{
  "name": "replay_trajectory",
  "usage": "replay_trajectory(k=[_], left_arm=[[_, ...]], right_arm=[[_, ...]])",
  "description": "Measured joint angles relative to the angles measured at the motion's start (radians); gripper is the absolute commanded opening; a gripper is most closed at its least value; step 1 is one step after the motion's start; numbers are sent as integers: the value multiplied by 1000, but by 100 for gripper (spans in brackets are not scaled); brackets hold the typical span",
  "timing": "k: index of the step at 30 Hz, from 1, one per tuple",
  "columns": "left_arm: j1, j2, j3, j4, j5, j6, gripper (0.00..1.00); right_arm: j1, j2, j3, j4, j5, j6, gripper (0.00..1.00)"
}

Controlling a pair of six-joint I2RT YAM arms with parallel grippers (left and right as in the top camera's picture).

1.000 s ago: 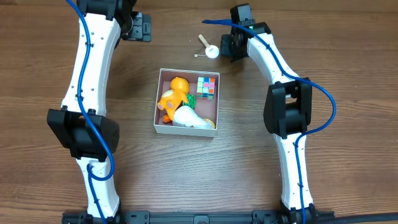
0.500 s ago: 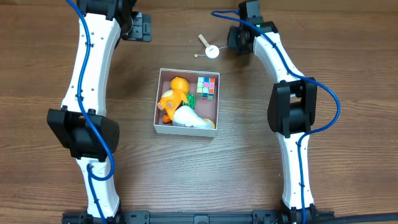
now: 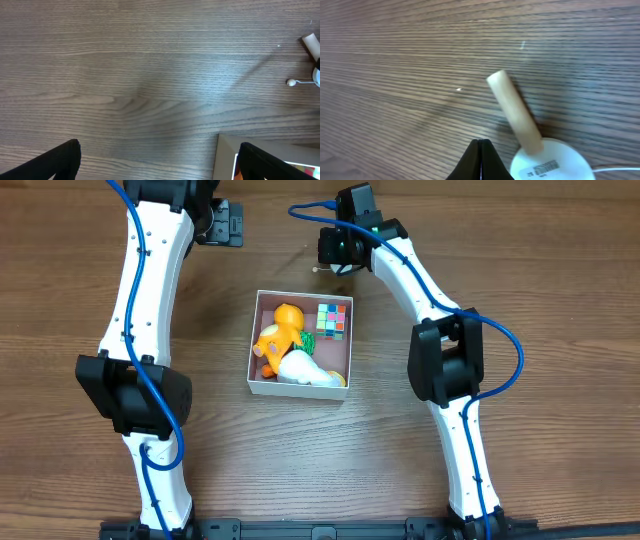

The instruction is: Pack container

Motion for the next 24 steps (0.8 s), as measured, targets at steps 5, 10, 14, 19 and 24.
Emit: replay_trajectory(k=[5,10,14,19,24], left_arm=[[0,0,0,0,0,0,100],[0,0,0,0,0,0,100],[0,0,0,0,0,0,100],[0,0,0,0,0,0,100],[0,0,0,0,0,0,100]], right_arm=[[-13,0,-46,-1,0,-1,4],[-11,0,-84,6,-14,-1,4],[-11,0,-84,7,35,-1,4],[-12,0,-84,12,159,0,4],[-39,0,-78,-10,287,28,4]])
